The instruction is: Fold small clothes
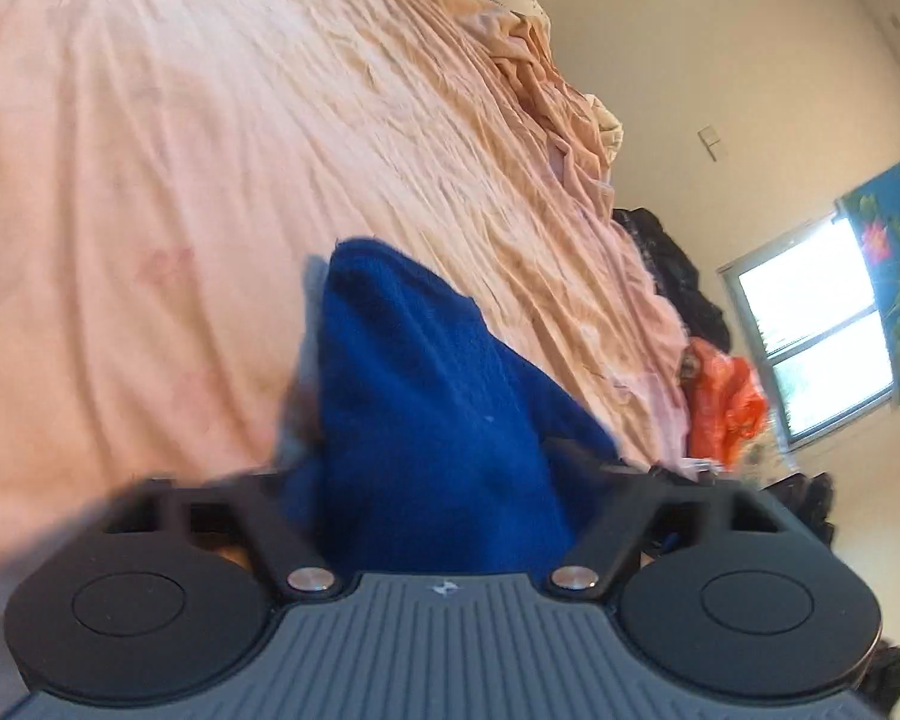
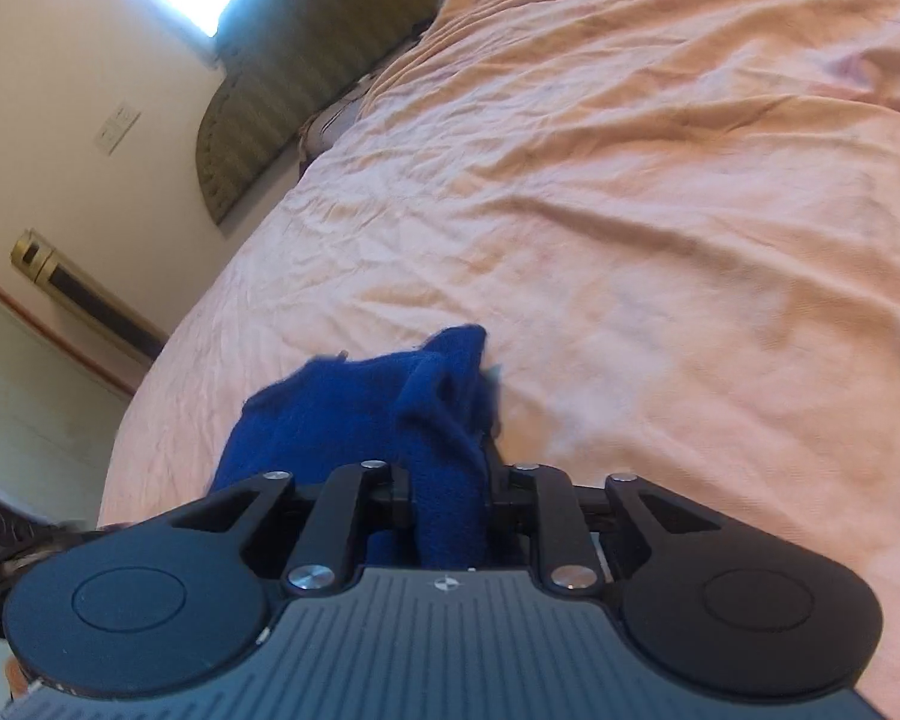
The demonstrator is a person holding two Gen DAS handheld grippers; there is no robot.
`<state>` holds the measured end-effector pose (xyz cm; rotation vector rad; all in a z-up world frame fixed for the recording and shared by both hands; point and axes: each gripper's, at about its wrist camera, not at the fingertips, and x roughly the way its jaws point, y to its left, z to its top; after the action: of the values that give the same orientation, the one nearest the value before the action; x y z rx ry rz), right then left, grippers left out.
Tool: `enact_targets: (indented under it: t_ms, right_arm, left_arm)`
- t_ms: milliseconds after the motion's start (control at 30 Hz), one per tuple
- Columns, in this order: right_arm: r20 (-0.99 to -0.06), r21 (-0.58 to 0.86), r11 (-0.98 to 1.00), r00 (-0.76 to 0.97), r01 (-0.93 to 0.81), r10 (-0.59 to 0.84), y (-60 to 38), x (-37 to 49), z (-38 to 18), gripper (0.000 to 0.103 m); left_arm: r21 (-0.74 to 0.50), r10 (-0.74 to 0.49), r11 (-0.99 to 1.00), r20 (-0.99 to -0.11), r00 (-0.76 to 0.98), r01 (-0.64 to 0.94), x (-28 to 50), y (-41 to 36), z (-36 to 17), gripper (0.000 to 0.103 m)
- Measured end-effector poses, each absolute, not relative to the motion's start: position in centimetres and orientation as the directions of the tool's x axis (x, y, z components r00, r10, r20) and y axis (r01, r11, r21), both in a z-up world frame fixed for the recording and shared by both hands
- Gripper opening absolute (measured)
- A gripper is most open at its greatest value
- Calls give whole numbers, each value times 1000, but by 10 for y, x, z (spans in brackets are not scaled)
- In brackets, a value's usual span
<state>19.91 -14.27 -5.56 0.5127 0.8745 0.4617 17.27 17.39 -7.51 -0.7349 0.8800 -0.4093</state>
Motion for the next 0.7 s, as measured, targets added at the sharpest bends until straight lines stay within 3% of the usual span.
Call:
enact_targets:
  t_ms: [67, 167, 267, 333, 367, 400, 433, 467, 500, 533, 600, 667, 700]
  right_arm:
    - [-560, 569, 790, 597, -227, 575, -139, 194, -42, 21]
    - [-457, 649, 726, 647, -227, 610, -150, 199, -26, 21]
    - [-524, 648, 750, 638, -129, 563, -146, 221, -42, 26]
    - [-628, 594, 803, 603, -36, 492, -137, 228, -55, 50]
    - [-611, 601, 798, 617, -45, 496, -138, 222, -55, 51]
    - [-592, 617, 786, 629, -49, 504, -140, 213, -53, 59]
    - [-578, 632, 773, 636, -48, 512, -145, 201, -50, 69]
    - [-563, 646, 761, 638, -56, 525, -150, 189, -49, 74]
    - [-557, 654, 753, 630, -69, 542, -155, 178, -48, 80]
    - [-563, 656, 751, 611, -78, 556, -158, 166, -49, 79]
    - [-569, 680, 728, 564, -86, 598, -160, 150, -53, 74]
    - [-586, 675, 731, 527, -102, 615, -152, 139, -58, 62]
    - [-596, 656, 746, 530, -111, 603, -145, 135, -59, 46]
  left_arm:
    - [-647, -554, 759, -579, 598, 76, 175, 164, -69, 18]
    - [-575, -524, 800, -526, 670, 173, 176, 165, -41, 18]
    - [-515, -473, 841, -551, 688, 166, 202, 169, -32, 20]
    - [-478, -442, 870, -642, 627, 123, 218, 167, -47, 25]
    - [-480, -425, 873, -670, 608, 81, 218, 170, -57, 28]
    - [-514, -440, 856, -660, 608, 62, 212, 176, -62, 30]
    - [-559, -470, 827, -633, 615, 57, 201, 184, -64, 41]
    - [-597, -496, 801, -612, 616, 52, 187, 194, -66, 67]
    - [-626, -510, 779, -596, 621, 38, 170, 203, -68, 79]
    - [-655, -518, 755, -574, 634, 24, 157, 209, -70, 87]
    - [-701, -561, 712, -539, 628, 34, 138, 216, -75, 87]
    - [-718, -589, 694, -524, 615, 53, 130, 215, -74, 86]
    - [-726, -604, 685, -526, 598, 53, 131, 211, -74, 86]
